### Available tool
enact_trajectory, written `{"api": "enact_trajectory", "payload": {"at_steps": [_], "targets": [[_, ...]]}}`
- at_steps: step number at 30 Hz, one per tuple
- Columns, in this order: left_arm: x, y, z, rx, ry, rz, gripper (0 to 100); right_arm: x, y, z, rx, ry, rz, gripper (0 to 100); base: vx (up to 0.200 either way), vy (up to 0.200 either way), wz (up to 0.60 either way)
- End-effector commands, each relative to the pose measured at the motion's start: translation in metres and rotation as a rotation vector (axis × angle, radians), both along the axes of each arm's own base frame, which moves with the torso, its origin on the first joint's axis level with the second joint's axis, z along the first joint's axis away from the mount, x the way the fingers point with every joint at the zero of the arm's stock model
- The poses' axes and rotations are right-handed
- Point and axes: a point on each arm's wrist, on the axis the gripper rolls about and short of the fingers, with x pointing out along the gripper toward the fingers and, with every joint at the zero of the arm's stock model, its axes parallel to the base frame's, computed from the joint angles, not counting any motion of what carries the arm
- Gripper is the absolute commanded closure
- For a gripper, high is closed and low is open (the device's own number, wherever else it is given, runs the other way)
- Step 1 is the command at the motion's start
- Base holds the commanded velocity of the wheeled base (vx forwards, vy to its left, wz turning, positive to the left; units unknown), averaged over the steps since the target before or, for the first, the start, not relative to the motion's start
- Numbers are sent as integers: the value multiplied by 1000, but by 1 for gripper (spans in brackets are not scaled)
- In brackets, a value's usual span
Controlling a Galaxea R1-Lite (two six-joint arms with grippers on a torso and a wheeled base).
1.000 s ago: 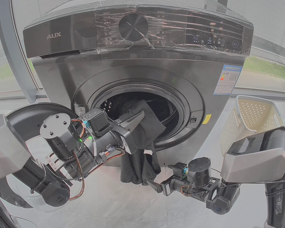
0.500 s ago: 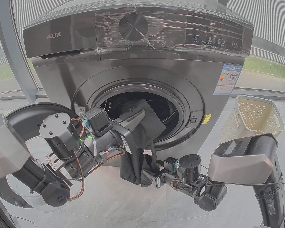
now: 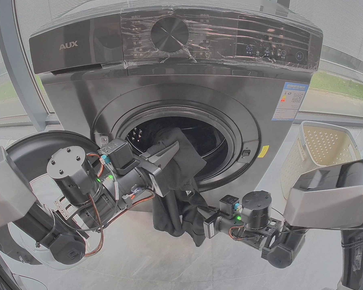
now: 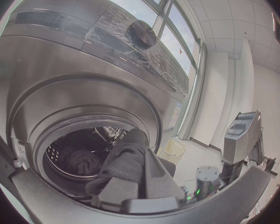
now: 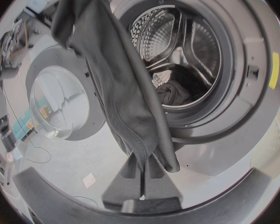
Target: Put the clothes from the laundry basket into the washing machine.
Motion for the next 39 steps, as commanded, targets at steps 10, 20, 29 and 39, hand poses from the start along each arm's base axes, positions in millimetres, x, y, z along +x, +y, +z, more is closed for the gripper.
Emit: {"api": "enact_trajectory", "payload": {"at_steps": [10,20,29,39], "targets": [[-35,30,5,-31,35,19,100,-61,-54,92,119,-91,-19,100,0,0,0],[-48,39,11,-66,53,-43,100,-76,-78,118,227,-104,-47,100,0,0,0],[-39,65,4,-28,64,-41,100,-81,-82,125,296,-86,-1,100,0,0,0],[-27,83,4,-24,60,1,100,-67,-92,135,333,-153,-54,100,0,0,0]]}}
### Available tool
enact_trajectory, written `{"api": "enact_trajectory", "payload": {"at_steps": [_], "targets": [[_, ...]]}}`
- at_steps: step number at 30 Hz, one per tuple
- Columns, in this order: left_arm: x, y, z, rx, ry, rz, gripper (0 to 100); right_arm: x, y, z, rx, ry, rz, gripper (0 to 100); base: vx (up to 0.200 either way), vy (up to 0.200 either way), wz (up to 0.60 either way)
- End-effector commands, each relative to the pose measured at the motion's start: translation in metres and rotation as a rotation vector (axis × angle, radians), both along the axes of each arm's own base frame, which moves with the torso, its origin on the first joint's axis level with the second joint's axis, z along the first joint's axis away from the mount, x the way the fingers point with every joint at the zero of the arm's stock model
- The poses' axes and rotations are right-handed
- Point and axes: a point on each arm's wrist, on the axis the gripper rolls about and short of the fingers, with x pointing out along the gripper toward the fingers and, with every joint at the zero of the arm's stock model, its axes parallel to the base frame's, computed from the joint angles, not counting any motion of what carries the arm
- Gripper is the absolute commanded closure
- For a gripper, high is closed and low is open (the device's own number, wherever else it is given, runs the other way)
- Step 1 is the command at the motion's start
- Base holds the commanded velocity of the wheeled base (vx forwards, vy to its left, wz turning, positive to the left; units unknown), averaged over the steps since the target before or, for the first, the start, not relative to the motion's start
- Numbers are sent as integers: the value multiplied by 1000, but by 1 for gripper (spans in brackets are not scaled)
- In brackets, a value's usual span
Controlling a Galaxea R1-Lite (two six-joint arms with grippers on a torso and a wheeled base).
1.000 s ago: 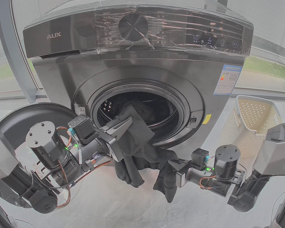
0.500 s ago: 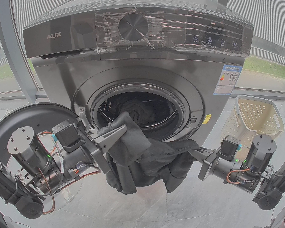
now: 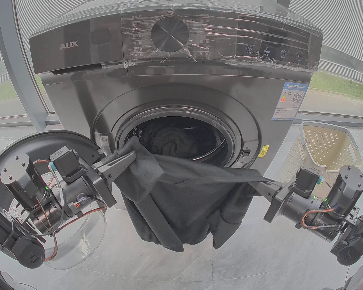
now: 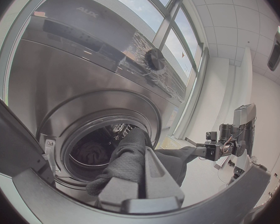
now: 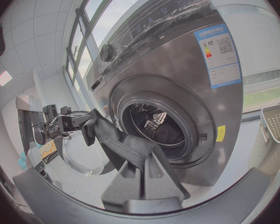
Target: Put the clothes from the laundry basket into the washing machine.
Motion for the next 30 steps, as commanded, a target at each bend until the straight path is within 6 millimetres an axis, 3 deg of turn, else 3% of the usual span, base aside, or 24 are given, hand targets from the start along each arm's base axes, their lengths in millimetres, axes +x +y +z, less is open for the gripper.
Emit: {"api": "enact_trajectory", "payload": {"at_steps": [1,12,19,30], "targets": [[6,10,1,-2,-7,43,100,15,-9,10,31,-44,-64,100,0,0,0],[5,8,0,7,-5,35,100,25,-5,21,66,-90,-86,100,0,0,0],[4,8,-3,12,6,34,100,42,5,32,122,-152,-138,100,0,0,0],[4,9,-1,11,-3,37,100,41,5,33,125,-156,-145,100,0,0,0]]}}
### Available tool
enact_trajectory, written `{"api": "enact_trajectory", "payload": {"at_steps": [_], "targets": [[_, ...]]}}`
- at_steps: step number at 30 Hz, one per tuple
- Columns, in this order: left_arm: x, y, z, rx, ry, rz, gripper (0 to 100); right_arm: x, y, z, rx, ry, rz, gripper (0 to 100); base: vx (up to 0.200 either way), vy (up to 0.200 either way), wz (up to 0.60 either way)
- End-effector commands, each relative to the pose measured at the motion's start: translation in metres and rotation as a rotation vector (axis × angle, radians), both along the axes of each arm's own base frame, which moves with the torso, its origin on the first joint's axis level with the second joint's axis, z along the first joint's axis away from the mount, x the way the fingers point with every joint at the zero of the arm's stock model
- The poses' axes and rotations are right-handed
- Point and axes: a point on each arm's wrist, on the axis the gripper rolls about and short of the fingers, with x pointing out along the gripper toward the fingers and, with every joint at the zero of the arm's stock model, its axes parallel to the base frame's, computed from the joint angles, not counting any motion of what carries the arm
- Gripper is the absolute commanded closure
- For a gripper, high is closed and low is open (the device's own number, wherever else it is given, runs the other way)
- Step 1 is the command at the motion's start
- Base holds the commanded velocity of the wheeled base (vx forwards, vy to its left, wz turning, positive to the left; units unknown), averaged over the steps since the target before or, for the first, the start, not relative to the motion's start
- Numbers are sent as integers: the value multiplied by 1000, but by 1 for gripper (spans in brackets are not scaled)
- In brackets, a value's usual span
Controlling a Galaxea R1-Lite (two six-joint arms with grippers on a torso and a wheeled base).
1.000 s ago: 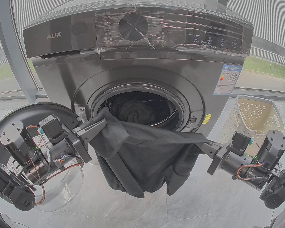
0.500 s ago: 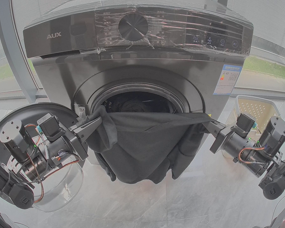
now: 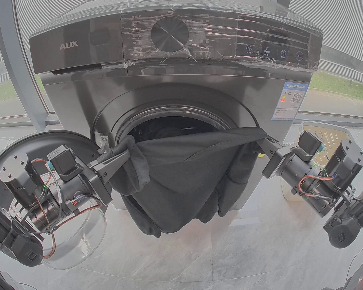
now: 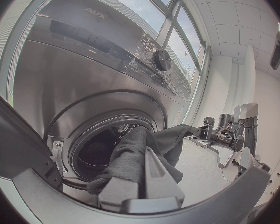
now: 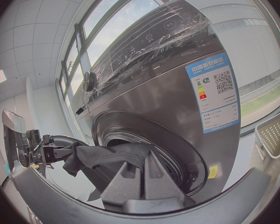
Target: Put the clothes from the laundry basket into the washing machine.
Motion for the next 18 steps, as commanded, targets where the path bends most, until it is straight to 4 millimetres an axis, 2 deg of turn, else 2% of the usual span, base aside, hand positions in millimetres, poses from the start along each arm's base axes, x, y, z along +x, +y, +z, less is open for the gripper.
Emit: {"api": "enact_trajectory", "payload": {"at_steps": [1,9,18], "targets": [[0,0,0,-1,-1,1,100,0,1,-1,-3,3,4,100,0,0,0],[5,-2,6,-18,-21,5,100,-2,2,-1,-4,5,8,100,0,0,0],[7,-3,2,-13,-6,1,100,-2,2,-2,-4,6,7,100,0,0,0]]}}
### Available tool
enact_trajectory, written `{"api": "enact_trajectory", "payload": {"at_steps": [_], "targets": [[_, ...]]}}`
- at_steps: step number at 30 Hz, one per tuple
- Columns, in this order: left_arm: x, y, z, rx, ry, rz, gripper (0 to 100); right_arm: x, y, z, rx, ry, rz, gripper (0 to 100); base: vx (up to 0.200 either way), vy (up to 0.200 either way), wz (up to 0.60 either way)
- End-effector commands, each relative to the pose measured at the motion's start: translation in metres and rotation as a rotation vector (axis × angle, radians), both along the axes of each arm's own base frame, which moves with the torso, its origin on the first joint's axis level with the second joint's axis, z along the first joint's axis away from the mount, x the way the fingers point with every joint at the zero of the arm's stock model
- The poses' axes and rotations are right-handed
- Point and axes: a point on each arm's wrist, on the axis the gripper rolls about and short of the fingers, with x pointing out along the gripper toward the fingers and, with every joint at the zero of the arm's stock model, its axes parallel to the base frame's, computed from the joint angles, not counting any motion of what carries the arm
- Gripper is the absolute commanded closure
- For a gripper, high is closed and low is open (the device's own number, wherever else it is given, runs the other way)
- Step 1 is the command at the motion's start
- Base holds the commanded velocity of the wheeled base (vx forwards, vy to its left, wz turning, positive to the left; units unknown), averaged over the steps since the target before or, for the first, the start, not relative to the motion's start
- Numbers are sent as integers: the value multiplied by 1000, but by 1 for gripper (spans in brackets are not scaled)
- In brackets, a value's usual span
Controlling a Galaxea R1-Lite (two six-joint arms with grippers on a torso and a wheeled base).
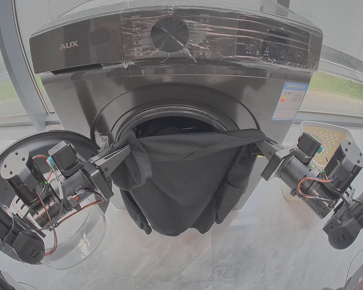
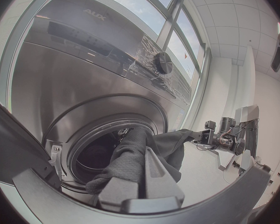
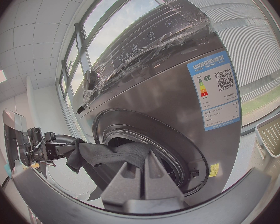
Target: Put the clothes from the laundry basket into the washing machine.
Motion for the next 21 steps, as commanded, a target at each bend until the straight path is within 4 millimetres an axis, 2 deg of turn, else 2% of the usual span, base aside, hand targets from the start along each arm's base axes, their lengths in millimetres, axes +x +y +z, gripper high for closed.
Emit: {"api": "enact_trajectory", "payload": {"at_steps": [1,12,20,21], "targets": [[1,-1,-2,4,6,-2,100,0,0,-1,-2,3,0,100,0,0,0],[1,-3,-2,3,9,-13,100,-3,0,-4,-11,16,6,100,0,0,0],[0,-6,-7,13,24,-27,100,-8,8,-7,-11,29,41,100,0,0,0],[-2,-7,-6,13,23,-36,0,-12,10,-8,-15,34,54,100,0,0,0]]}}
